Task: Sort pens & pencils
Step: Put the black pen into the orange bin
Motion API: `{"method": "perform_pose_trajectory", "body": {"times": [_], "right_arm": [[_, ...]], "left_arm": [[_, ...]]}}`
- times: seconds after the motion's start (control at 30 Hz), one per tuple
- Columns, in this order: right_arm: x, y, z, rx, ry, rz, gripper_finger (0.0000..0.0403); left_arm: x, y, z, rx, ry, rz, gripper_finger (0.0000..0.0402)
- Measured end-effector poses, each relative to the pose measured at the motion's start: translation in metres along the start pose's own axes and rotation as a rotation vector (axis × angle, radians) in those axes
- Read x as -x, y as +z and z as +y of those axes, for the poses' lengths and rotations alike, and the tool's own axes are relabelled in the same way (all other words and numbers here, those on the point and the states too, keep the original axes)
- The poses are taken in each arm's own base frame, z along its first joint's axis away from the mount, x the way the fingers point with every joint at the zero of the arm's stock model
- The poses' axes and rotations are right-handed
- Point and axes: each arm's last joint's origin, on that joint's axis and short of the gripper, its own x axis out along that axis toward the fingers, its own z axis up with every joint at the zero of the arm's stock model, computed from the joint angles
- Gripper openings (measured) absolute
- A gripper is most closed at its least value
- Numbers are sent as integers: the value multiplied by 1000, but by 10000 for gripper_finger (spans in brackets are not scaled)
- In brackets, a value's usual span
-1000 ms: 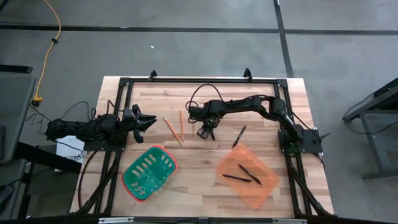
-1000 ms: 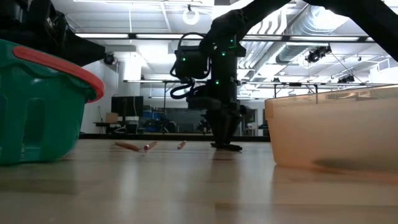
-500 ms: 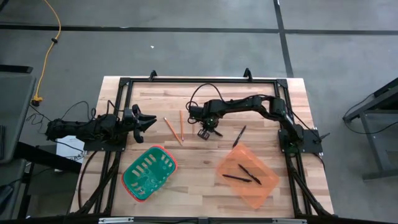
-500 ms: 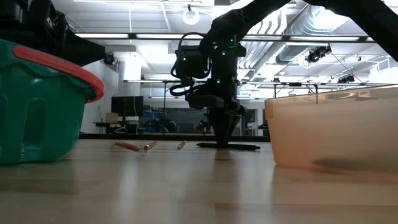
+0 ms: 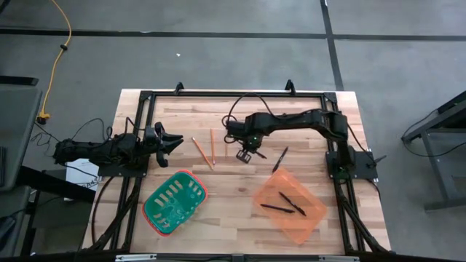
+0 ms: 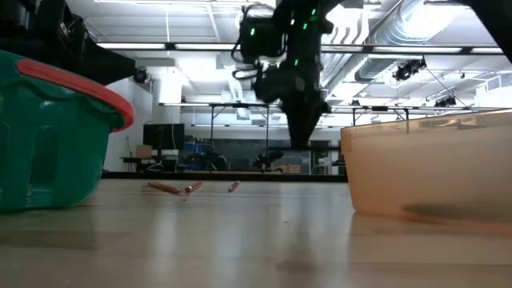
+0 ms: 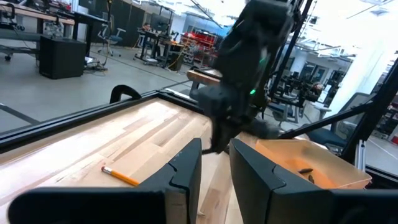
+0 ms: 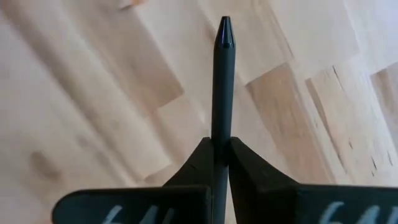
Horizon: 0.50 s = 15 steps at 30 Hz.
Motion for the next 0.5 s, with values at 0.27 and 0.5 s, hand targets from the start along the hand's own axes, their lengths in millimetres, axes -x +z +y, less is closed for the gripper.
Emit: {"method": "perform_pose_trajectory", "body": {"times": [0.27, 0.5], "right_arm": [[41, -22, 14, -3, 41, -37, 3], [69, -47, 34, 11, 84, -62, 3]], "left_arm": [[0, 0, 0, 0, 0, 0, 72], [0, 0, 0, 0, 0, 0, 72]]}}
